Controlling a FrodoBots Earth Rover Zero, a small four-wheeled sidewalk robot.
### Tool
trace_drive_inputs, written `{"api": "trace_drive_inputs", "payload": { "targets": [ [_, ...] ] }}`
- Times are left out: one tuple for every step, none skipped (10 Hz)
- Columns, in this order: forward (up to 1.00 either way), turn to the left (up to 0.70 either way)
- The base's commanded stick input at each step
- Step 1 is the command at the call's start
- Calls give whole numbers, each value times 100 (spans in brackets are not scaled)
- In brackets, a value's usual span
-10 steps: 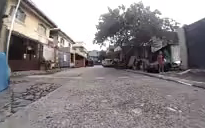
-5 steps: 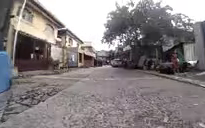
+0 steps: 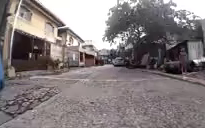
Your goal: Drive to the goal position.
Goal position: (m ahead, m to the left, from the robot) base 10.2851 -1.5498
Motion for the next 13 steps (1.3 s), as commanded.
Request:
{"api": "trace_drive_inputs", "payload": {
  "targets": [
    [70,0],
    [70,0],
    [70,0],
    [70,0],
    [70,0],
    [70,0],
    [70,0],
    [70,0],
    [70,0],
    [70,0],
    [70,0],
    [70,0],
    [70,0]
  ]
}}
